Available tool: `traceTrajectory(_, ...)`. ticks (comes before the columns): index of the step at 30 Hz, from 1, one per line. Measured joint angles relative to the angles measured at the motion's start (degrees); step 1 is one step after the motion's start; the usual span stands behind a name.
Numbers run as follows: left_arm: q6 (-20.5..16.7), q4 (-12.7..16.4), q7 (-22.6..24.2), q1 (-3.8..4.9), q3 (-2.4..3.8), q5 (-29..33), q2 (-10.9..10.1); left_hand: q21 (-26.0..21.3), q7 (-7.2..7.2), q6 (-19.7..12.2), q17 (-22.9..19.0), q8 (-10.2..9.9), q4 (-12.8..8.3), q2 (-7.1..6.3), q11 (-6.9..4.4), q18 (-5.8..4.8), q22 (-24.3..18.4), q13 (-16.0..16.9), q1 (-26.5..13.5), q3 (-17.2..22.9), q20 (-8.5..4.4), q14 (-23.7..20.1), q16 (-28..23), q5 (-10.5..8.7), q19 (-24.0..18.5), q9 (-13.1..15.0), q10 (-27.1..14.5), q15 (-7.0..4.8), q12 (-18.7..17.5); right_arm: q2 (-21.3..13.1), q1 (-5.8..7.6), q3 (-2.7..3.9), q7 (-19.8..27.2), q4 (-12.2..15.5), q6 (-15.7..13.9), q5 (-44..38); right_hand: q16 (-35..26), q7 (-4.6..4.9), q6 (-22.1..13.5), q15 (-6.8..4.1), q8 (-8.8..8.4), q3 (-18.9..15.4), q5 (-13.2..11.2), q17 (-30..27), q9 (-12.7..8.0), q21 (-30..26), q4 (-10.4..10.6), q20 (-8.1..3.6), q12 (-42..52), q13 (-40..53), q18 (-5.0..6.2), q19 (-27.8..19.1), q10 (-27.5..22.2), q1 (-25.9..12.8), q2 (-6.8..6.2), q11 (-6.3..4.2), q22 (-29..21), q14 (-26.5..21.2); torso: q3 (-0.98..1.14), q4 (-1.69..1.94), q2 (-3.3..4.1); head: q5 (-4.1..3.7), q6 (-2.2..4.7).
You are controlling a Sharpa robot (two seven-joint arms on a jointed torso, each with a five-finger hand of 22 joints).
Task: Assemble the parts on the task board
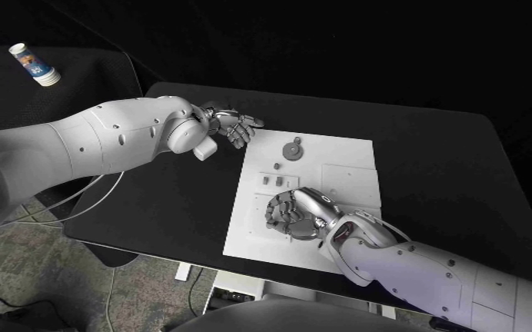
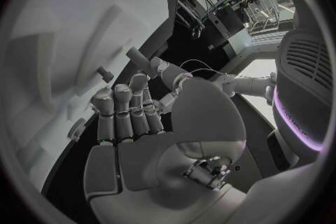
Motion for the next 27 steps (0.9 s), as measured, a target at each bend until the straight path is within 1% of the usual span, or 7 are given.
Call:
traceTrajectory(2, 0.0, 0.0, 0.0, 0.00, 0.00, 0.0, 0.0, 0.0, 0.00, 0.0, 0.0, 0.0, 0.0, 0.00, 0.00, 0.00, 0.0, 0.0, 0.0, 0.0, 0.00, 0.0, 0.0, 0.00, 0.0, 0.0, 0.0, 0.00, 0.0, 0.2, 0.00, 0.00, -0.1, -0.1, 0.2, 0.0, 0.0, 0.03, 0.0, 0.00, -0.33, 0.0, 0.0, 0.0, 0.0, 0.0, 0.0, -0.09, 0.0, 0.0, 0.02, 0.1, 0.0, 0.0, 0.00, 0.00, 0.1, 0.0, 0.01, 0.00, 0.00, 0.07, -0.02)
traceTrajectory(4, 0.0, 0.0, 0.0, 0.00, 0.00, 0.0, 0.0, 0.0, 0.00, 0.0, 0.0, 0.0, 0.0, 0.00, 0.00, 0.00, 0.0, 0.0, 0.0, 0.0, 0.00, 0.0, 0.0, 0.00, 0.0, 0.0, 0.0, 0.00, 0.0, 0.3, 0.01, 0.00, -0.3, -0.1, 0.4, 0.0, 0.0, 0.27, -0.3, 0.00, -0.33, -0.1, 0.0, 0.0, -0.1, 0.0, 0.1, -0.09, 0.0, 0.0, 0.05, 0.1, -0.3, 0.0, 0.00, -0.28, 0.1, 0.0, 0.03, 0.00, 0.01, 0.16, -0.04)
traceTrajectory(7, 0.0, 0.0, 0.0, 0.00, 0.00, -0.1, 0.0, 0.0, 0.00, 0.0, 0.0, 0.0, 0.0, 0.00, 0.00, 0.00, 0.0, 0.0, 0.0, 0.0, 0.00, 0.0, 0.0, 0.00, 0.0, 0.0, 0.0, 0.00, 0.0, 0.5, 0.02, 0.00, -0.6, -0.1, 0.9, -0.4, 0.0, 0.27, -0.3, 0.00, -0.62, -0.2, 0.0, 0.1, -0.1, 0.0, 0.2, -0.09, 0.0, 0.0, 0.09, 0.1, -0.3, 0.0, 0.00, -0.30, 0.1, 0.0, 0.03, 0.00, 0.01, 0.23, -0.09)
traceTrajectory(10, 0.0, 0.0, -0.1, 0.00, 0.00, -0.1, 0.0, 0.0, 0.00, 0.0, 0.0, 0.0, 0.0, 0.00, 0.00, 0.00, 0.0, 0.0, 0.0, 0.0, 0.00, 0.0, 0.0, 0.00, 0.0, 0.0, 0.0, 0.00, 0.0, 0.7, 0.03, 0.00, -1.0, -0.2, 1.2, -0.9, 0.0, 0.27, -0.3, 0.00, -0.62, -0.2, 0.0, 0.1, -0.2, 0.0, 0.2, -0.09, 0.0, -0.1, 0.11, 0.1, -0.4, 0.0, 0.00, -0.17, 0.2, 0.0, 0.04, 0.00, 0.01, 0.29, -0.10)
traceTrajectory(15, 0.0, 0.0, -0.1, 0.00, 0.00, -0.1, 0.1, 0.0, 0.00, 0.0, 0.0, 0.0, 0.0, 0.00, 0.00, 0.00, 0.0, 0.0, 0.0, 0.0, 0.00, 0.0, 0.0, 0.00, 0.0, 0.0, 0.0, 0.00, 0.0, 0.9, 0.14, 0.00, -1.7, -0.5, 1.6, -1.7, 0.0, 0.27, -0.3, 0.00, -0.63, -0.2, 0.0, 0.1, -0.2, 0.0, 0.2, -0.09, 0.0, -0.1, 0.13, 0.1, -0.7, 0.0, 0.00, -0.28, 0.2, 0.0, 0.06, 0.00, 0.02, 0.32, -0.16)
traceTrajectory(18, 0.0, 0.0, -0.1, 0.00, 0.00, -0.1, 0.1, 0.0, 0.00, 0.0, 0.0, 0.0, 0.0, 0.00, 0.00, 0.00, 0.0, 0.0, 0.0, 0.0, 0.00, 0.0, 0.0, 0.00, 0.0, 0.0, 0.0, 0.00, 0.0, 0.9, 0.19, 0.00, -2.1, -0.7, 1.8, -2.4, 0.0, 0.06, -0.5, 0.00, -0.63, -0.2, 0.0, 0.0, -0.3, 0.0, 0.2, -0.09, 0.0, -0.1, 0.13, 0.1, -0.7, 0.0, 0.00, -0.28, 0.2, 0.0, 0.06, -0.01, 0.02, 0.32, -0.17)
traceTrajectory(27, 0.1, 0.0, -0.1, 0.00, 0.00, -0.1, 0.1, 0.0, 0.00, 0.0, 0.0, 0.0, 0.0, 0.00, 0.00, -0.01, 0.0, 0.0, 0.0, 0.0, 0.21, 0.0, 0.0, 0.00, -0.2, 0.0, 0.0, 0.00, 0.0, 1.0, 0.19, 0.00, -3.2, -0.8, 2.7, -4.0, 0.0, 0.06, -0.5, 0.00, -0.63, -0.2, 0.0, 0.1, -0.3, 0.0, 0.2, -0.08, 0.0, -0.2, 0.15, 0.1, -0.7, -0.2, -0.24, -0.29, 0.2, 0.0, 0.06, -0.01, 0.02, 0.29, -0.18)
